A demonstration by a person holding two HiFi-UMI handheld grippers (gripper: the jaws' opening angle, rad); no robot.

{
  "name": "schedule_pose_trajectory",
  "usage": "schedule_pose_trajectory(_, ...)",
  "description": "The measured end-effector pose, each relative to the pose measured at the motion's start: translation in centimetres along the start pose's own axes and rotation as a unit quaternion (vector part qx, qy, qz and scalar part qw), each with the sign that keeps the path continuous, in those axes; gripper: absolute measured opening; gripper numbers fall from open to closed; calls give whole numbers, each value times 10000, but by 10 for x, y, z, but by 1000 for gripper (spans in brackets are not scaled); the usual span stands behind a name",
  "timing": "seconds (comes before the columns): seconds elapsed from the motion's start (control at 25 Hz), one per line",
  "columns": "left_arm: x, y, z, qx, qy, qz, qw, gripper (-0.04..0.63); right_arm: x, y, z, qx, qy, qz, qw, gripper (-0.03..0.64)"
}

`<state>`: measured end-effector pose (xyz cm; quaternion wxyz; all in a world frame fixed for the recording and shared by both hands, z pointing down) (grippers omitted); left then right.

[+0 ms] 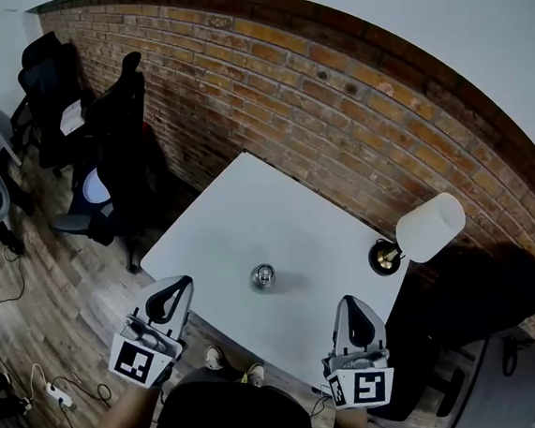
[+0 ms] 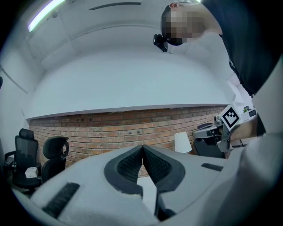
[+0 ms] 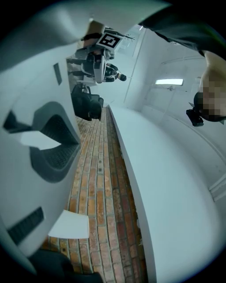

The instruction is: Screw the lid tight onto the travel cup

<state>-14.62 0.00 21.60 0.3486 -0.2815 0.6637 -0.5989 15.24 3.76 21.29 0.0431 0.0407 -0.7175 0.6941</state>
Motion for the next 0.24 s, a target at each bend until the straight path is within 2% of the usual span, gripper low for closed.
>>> schedule_pose_trajectory(0.24,-2,-1,0,8,-13,-36,10000,25,4,-1,-1,16,49,-12,10000,12)
Point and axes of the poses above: the fingertips, and each gripper's own axes: z forward along the fingers, x to its left, y out of its top, the point moved 4 cm from there along -z, backward along the fingers, and after that the axes turned 14 degrees about -y, right-handed, at the moved point
